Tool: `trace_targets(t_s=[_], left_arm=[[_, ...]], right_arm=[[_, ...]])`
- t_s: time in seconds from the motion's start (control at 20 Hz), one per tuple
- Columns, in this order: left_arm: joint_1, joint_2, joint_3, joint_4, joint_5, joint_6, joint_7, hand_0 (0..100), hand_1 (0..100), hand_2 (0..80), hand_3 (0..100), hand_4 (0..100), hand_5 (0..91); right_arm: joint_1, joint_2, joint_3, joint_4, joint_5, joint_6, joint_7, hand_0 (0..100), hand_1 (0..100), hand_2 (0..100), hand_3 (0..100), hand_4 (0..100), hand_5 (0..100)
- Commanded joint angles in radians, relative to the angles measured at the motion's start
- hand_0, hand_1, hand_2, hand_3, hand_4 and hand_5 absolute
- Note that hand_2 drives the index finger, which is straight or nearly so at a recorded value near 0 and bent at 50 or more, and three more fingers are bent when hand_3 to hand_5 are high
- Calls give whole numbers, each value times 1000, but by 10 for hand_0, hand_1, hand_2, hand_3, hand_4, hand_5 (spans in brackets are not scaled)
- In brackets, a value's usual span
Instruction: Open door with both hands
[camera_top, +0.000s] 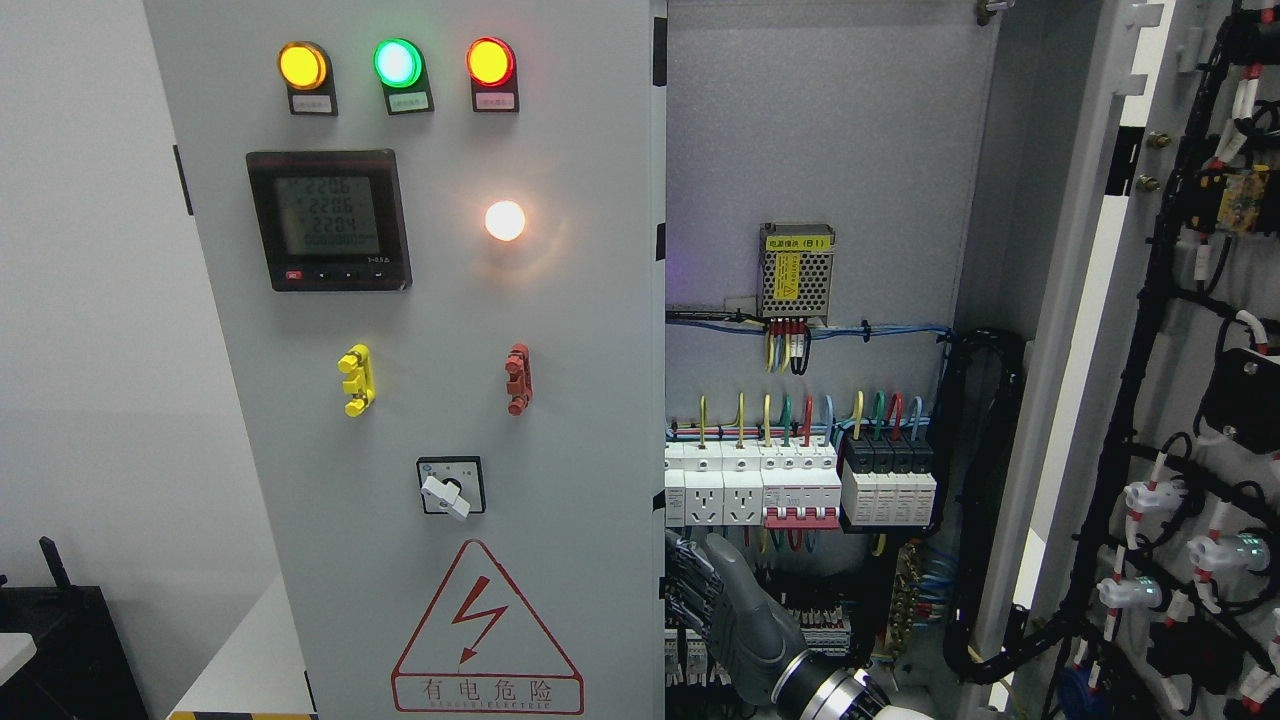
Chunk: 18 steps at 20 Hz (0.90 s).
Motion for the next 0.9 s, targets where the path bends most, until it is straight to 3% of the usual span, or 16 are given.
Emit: trace_targets(t_s=[0.0, 0.15, 0.3, 0.85], left_arm=[[0, 0, -12, -23, 0, 0, 0, 0, 0, 0, 0, 31, 0], [0, 0, -12, -23, 0, 0, 0, 0, 0, 0, 0, 31, 0], [0, 0, -12, -23, 0, 0, 0, 0, 0, 0, 0, 31, 0], [0, 0, -12, -23, 0, 1, 0, 0, 0, 0, 0, 31, 0]], right_arm=[[-6, 1, -19, 24, 0, 2, 33, 107, 0, 0, 0, 0, 0], [-6, 1, -21, 26, -2, 20, 42, 107, 0, 0, 0, 0, 0], [-6, 1, -25, 26, -2, 25, 79, 107, 0, 0, 0, 0, 0], [-10, 2, -27, 26, -2, 27, 114, 108, 0, 0, 0, 0, 0]])
